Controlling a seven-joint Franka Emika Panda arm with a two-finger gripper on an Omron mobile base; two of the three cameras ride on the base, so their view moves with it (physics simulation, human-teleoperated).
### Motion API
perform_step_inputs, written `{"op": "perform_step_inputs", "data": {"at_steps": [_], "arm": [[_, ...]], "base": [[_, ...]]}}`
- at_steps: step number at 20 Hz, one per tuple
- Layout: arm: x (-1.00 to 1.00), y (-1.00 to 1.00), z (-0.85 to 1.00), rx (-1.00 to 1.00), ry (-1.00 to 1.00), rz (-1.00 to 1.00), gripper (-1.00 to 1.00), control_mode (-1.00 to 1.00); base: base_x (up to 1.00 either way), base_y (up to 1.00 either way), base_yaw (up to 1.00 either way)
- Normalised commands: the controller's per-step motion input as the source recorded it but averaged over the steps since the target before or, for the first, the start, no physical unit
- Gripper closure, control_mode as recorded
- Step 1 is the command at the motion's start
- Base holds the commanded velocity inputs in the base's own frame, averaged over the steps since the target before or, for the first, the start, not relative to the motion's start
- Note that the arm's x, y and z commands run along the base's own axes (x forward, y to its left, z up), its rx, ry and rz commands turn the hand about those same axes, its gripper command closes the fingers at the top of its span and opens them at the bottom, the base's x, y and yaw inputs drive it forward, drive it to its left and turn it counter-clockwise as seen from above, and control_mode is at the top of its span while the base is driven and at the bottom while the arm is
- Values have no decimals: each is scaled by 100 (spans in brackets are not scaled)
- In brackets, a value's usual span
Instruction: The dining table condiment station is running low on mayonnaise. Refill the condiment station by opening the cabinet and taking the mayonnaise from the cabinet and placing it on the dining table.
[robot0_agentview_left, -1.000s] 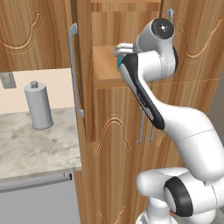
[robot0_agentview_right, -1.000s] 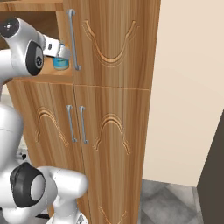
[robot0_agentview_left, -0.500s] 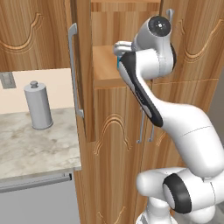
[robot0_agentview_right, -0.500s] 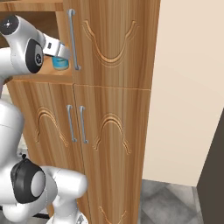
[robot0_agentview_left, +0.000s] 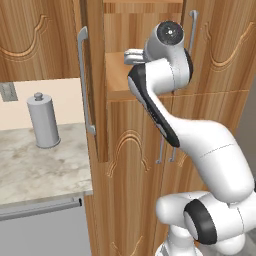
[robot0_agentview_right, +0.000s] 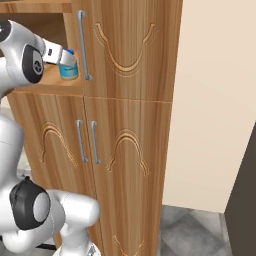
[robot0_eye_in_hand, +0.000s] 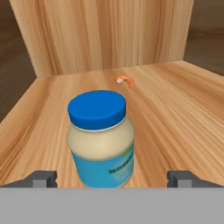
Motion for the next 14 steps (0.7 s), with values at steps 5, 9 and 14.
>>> {"op": "perform_step_inputs", "data": {"at_steps": [5,9,14], "arm": [[1,44,4,-10,0,0,-100,-100],[18,3,5,-1,4,-1,-100,-100],[28,0,5,0,3,-5,-100,-100]], "base": [[0,0,0],[0,0,0],[0,0,0]]}}
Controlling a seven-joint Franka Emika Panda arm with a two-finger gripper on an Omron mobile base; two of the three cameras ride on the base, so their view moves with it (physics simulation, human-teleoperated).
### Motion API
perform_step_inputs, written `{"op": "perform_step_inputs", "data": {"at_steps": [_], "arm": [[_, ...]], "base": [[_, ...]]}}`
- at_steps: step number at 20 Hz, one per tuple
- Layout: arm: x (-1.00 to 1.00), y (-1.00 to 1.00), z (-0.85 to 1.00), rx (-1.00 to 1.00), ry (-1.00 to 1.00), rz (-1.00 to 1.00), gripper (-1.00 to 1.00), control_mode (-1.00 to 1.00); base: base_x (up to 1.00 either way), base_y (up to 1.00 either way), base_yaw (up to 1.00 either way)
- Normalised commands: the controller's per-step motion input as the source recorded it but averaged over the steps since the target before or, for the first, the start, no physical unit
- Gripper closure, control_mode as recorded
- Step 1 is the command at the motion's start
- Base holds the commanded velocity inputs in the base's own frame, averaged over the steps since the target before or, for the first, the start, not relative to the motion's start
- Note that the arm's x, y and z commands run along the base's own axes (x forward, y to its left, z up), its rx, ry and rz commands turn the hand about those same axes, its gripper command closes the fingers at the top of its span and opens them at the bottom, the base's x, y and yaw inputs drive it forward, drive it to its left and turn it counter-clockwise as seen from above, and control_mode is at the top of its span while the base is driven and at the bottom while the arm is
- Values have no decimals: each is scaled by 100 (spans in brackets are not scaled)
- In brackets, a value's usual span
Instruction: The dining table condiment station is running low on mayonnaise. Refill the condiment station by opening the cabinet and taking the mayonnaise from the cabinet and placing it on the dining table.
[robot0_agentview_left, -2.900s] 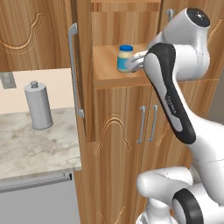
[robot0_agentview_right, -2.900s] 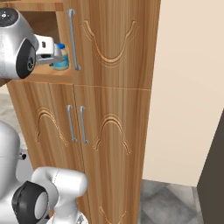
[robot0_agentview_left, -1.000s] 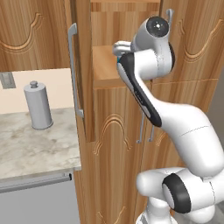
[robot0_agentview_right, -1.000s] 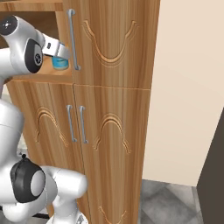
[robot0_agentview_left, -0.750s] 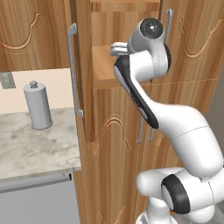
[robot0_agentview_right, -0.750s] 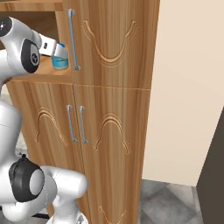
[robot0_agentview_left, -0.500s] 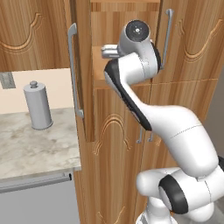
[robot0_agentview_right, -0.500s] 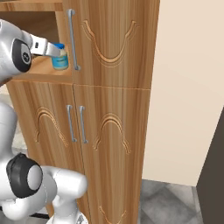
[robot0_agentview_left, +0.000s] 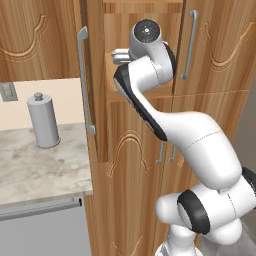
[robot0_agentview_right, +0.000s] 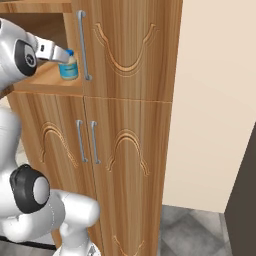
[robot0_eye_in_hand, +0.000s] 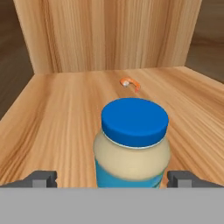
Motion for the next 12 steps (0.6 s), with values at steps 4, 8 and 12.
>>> {"op": "perform_step_inputs", "data": {"at_steps": [4,8,12], "arm": [[38,-2,0,0,4,-6,-100,-100],[30,-10,0,0,0,-8,-100,-100],[30,-7,0,0,0,-10,-100,-100]], "base": [[0,0,0],[0,0,0],[0,0,0]]}}
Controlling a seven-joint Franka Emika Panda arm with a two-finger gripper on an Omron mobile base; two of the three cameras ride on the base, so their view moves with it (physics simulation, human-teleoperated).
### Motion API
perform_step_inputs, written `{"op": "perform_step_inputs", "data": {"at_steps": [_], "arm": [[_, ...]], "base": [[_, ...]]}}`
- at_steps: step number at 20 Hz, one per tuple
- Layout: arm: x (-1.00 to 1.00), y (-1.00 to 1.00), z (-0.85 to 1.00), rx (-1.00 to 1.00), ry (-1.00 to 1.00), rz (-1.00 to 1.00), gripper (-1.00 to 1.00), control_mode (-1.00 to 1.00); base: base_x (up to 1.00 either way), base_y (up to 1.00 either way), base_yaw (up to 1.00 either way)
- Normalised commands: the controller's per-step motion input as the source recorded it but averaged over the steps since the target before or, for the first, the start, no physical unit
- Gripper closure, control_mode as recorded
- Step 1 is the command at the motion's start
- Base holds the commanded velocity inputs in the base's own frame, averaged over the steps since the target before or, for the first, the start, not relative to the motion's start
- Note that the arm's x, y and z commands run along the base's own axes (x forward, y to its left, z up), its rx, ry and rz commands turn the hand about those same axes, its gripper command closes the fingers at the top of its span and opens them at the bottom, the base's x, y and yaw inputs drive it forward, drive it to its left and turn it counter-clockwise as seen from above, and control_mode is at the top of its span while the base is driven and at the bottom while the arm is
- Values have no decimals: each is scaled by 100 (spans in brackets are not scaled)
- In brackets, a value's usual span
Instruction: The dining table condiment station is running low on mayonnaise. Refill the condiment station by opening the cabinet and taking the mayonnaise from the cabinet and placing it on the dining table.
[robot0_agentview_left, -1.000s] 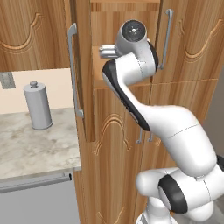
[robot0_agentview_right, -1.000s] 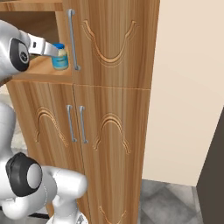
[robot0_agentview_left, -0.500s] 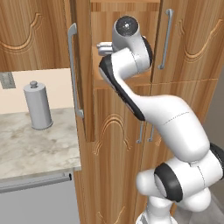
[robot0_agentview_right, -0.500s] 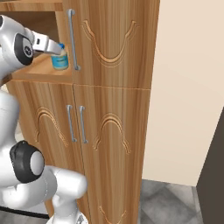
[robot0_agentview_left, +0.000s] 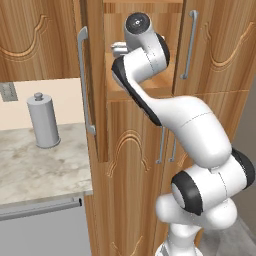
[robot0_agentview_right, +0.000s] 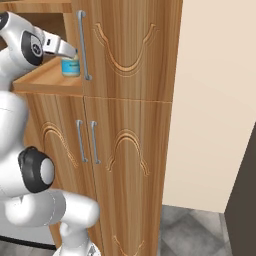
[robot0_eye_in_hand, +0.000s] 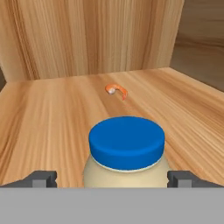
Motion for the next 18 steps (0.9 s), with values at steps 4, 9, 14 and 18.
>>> {"op": "perform_step_inputs", "data": {"at_steps": [4,9,14,18], "arm": [[9,-8,-2,0,0,-15,-100,-100],[0,-6,-10,0,0,-17,-100,-100],[0,-11,-13,-1,0,-18,-100,-100],[0,-8,-4,0,0,-15,-100,-100]], "base": [[0,0,0],[0,0,0],[0,0,0],[0,0,0]]}}
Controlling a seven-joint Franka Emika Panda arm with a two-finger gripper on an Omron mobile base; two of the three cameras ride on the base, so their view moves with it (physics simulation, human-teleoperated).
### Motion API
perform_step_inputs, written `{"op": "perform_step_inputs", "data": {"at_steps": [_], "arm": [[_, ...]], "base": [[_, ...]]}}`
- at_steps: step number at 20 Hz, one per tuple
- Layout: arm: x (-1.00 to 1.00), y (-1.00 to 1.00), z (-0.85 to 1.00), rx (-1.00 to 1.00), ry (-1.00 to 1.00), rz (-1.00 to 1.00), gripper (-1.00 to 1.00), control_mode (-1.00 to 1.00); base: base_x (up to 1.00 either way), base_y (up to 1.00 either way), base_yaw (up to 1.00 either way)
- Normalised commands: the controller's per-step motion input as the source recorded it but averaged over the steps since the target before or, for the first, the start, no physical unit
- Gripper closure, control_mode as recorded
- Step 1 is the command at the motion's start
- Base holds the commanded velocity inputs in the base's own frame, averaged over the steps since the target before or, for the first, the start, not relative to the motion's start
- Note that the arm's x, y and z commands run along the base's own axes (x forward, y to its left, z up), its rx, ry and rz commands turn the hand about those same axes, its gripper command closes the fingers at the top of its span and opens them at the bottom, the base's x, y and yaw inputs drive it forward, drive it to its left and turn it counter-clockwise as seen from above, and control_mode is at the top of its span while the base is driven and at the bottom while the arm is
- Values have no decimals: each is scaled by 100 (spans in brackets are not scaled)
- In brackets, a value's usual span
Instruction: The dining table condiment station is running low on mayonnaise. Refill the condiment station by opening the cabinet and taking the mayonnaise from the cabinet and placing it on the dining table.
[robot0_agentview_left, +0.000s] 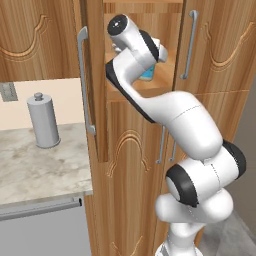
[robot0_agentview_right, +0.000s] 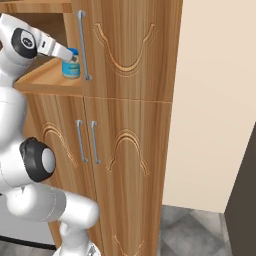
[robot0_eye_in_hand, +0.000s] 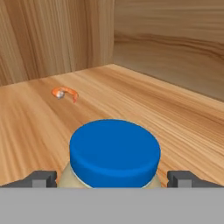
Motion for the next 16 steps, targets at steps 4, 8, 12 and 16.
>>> {"op": "perform_step_inputs", "data": {"at_steps": [4,8,12,16], "arm": [[-1,0,0,0,-1,-6,-100,-100],[-1,0,0,0,0,-3,-100,-100],[0,-7,-4,0,0,0,-100,-100],[0,-7,-20,0,0,0,-100,-100]], "base": [[0,0,0],[0,0,0],[0,0,0],[0,0,0]]}}
